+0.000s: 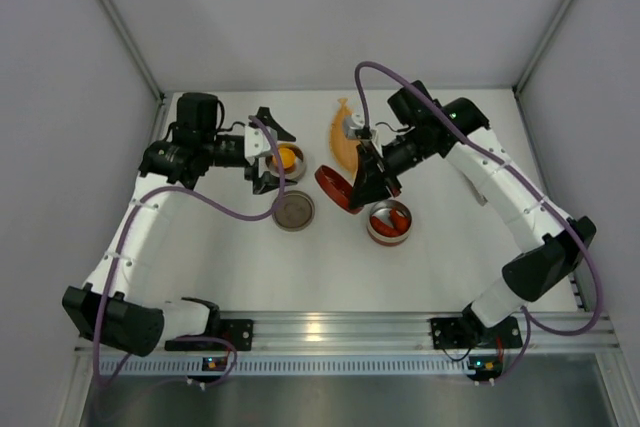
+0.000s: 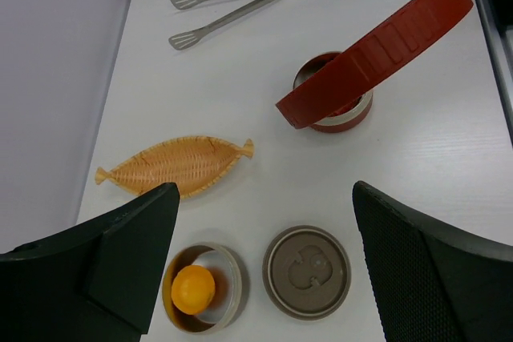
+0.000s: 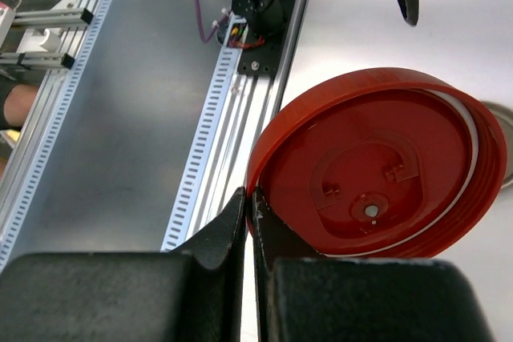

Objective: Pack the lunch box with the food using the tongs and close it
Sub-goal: Pick up the box lid from the center of the board.

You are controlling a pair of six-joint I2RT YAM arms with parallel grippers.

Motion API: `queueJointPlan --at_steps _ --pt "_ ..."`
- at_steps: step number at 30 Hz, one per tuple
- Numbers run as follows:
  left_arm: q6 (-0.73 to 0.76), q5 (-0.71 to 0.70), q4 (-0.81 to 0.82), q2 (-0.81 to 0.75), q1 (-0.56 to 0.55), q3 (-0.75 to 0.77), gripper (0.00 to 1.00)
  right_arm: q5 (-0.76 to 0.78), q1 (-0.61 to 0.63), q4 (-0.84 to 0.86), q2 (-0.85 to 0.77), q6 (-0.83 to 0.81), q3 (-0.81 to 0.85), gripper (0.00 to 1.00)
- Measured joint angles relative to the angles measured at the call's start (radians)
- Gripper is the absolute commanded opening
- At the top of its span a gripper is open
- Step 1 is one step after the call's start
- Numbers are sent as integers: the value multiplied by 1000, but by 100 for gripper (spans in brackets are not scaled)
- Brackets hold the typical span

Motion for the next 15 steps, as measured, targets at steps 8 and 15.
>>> queueJointPlan --at_steps 8,15 --pt "-43 77 4 -9 17 2 94 -25 3 1 -48 -1 46 0" --pt "101 67 -112 10 -37 114 89 -25 52 0 -50 -1 46 0"
